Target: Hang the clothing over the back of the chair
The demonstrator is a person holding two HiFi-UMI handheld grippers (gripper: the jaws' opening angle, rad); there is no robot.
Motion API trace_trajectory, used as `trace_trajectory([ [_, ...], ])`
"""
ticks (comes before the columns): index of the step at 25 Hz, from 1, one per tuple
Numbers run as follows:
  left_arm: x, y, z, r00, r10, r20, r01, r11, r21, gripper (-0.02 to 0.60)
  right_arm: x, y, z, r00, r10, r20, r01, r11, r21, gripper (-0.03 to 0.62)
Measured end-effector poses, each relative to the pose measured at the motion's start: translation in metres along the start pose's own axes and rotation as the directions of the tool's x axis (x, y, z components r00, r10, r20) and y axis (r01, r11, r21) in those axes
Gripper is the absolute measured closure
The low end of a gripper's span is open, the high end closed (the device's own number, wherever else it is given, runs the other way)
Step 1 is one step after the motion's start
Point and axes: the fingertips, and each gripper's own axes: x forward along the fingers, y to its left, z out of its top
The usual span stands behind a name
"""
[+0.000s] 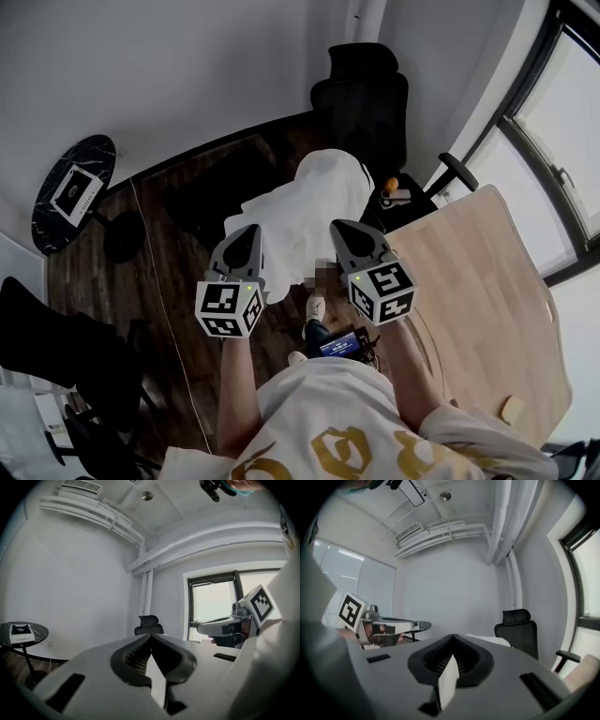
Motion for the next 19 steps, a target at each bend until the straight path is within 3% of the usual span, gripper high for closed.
trace_trajectory([
  [5, 0.004, 0.001, -0.012, 0.999, 0.001, -0.038, -0.001, 1.000, -0.014, 0.561, -0.002, -0.006, -0.008, 1.000, -0.013, -0.018, 0.013, 1.000, 0.026, 0.583],
  [14, 0.002, 0.009, -0.014, 0.999, -0.009, -0.038, 0.007, 0.999, -0.037, 0.561, 0.001, -0.003, -0.008, 1.000, -0.006, -0.030, 0.006, 1.000, 0.009, 0.583],
  [19, -0.002, 0.004, -0.022, 0.997, -0.045, -0.054, 0.042, 0.997, -0.061, 0.561, 0.001, 0.001, -0.018, 0.999, -0.010, -0.050, 0.010, 1.000, 0.017, 0.583],
])
